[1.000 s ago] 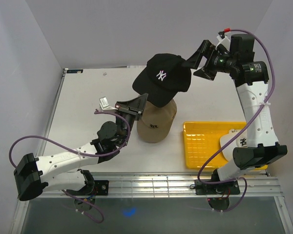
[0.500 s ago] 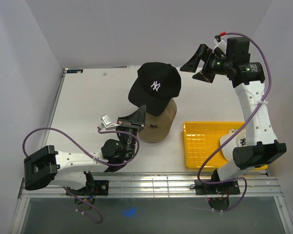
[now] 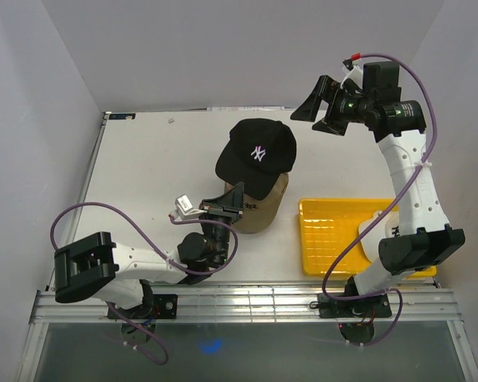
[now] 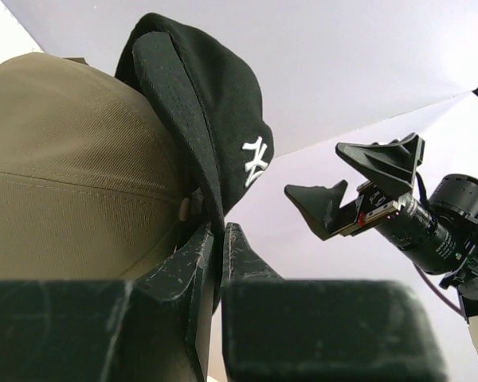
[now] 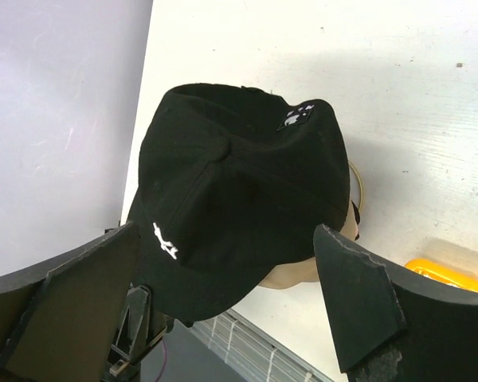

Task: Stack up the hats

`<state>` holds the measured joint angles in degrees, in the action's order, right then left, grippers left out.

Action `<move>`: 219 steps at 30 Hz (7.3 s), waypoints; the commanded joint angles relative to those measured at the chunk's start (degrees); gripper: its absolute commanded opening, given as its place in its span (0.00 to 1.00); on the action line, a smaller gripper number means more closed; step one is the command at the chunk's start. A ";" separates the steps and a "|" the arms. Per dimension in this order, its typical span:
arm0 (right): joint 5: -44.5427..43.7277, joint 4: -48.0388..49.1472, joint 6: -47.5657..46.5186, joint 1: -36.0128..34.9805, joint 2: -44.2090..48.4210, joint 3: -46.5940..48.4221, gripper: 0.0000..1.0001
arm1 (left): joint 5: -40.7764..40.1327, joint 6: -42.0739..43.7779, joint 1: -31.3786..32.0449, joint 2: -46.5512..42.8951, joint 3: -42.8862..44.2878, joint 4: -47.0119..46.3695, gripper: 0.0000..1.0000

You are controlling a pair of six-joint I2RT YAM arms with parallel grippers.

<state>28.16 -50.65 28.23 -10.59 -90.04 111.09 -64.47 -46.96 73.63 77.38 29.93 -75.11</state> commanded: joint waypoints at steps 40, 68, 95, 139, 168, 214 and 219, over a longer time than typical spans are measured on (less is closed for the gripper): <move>-19.90 -6.74 -2.13 -14.28 -9.54 14.07 0.31 | 6.02 2.75 0.20 -6.54 -2.77 -21.22 0.00; -17.88 -1.30 -3.79 -14.63 -5.50 15.12 0.08 | 14.46 -1.73 0.12 -13.92 -8.22 -6.46 0.48; -9.97 2.23 -5.55 -15.34 -3.83 15.21 0.08 | 14.10 -11.39 -1.38 -20.17 -5.68 25.08 0.57; -13.31 1.08 -7.05 -20.79 -3.04 10.20 0.08 | 14.80 -16.67 -3.83 -31.59 0.83 66.66 0.71; -13.05 -1.64 -7.05 -21.14 -2.07 12.40 0.08 | 68.94 -3.40 -37.15 -29.84 10.85 78.63 0.81; -10.05 0.38 -4.67 -21.40 0.04 9.06 0.08 | 92.60 -25.10 -42.34 -21.84 -6.38 33.99 0.22; -14.09 0.03 -5.11 -21.49 -0.84 9.23 0.08 | 90.14 -31.95 -42.34 -22.63 -8.05 31.52 0.01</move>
<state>15.86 -53.32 23.51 -31.62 -91.22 119.77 27.81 -73.54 31.62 55.59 22.92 -41.06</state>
